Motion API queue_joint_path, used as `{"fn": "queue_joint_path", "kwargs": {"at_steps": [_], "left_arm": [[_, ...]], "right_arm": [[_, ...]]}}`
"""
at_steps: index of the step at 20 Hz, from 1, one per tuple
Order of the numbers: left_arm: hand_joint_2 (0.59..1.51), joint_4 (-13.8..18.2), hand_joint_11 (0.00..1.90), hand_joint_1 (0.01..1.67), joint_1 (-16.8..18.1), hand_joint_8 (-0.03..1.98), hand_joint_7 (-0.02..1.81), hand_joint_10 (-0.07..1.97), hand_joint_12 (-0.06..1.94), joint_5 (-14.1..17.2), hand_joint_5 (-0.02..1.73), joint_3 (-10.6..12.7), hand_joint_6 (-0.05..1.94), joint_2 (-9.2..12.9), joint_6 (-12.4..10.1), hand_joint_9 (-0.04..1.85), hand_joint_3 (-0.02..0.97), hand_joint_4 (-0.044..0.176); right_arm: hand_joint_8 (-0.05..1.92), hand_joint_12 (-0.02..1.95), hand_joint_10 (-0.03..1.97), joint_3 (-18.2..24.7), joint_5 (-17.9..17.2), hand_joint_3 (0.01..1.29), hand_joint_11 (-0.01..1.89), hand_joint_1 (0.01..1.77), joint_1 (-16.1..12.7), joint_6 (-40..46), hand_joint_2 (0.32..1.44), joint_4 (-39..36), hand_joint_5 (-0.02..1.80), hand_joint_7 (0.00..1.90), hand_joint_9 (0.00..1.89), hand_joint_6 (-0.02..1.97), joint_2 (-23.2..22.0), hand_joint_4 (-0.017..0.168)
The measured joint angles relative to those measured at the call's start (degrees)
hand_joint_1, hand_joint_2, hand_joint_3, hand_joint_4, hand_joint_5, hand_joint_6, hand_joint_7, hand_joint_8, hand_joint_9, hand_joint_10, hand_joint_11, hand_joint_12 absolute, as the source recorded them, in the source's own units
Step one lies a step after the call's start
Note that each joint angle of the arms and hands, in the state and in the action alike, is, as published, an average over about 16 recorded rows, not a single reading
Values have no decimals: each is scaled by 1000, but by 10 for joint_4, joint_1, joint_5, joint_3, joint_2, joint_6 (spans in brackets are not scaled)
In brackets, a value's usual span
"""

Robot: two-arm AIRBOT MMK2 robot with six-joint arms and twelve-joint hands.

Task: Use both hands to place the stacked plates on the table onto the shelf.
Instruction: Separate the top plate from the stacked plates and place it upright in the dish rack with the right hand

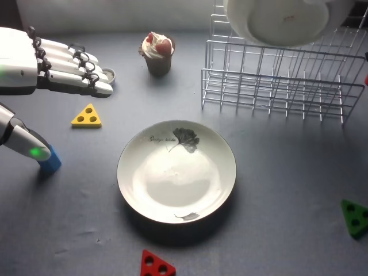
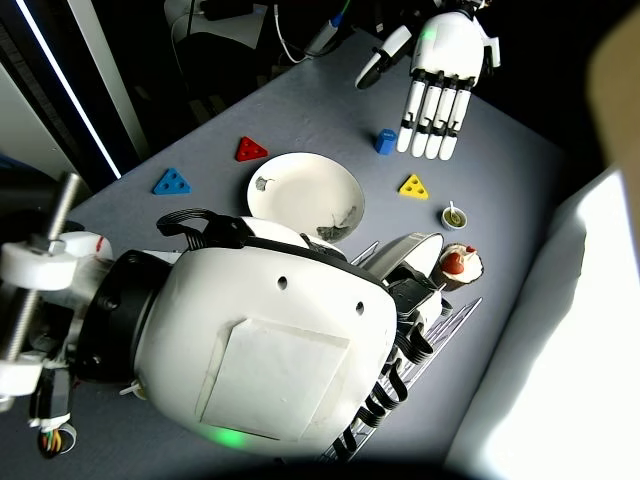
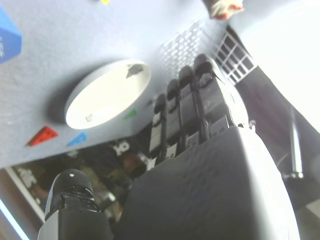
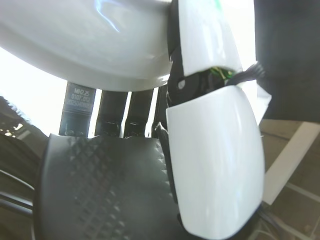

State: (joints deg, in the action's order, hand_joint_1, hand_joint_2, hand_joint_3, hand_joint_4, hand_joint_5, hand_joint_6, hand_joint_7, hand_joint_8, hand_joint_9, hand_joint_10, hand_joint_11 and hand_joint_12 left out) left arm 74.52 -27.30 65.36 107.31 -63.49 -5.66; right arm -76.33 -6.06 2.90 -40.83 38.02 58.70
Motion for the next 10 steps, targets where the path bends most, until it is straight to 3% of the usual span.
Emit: {"fn": "queue_joint_path", "kwargs": {"at_steps": [10], "left_arm": [[1008, 7, 217, 101, 1, 12, 178, 11, 15, 5, 142, 1, 9, -2, -10, 184, -1, 2]], "right_arm": [[678, 1395, 671, -20, 6, 14, 949, 1482, 1, 16, 954, -26, 872, 1040, 1132, 931, 11, -9]]}}
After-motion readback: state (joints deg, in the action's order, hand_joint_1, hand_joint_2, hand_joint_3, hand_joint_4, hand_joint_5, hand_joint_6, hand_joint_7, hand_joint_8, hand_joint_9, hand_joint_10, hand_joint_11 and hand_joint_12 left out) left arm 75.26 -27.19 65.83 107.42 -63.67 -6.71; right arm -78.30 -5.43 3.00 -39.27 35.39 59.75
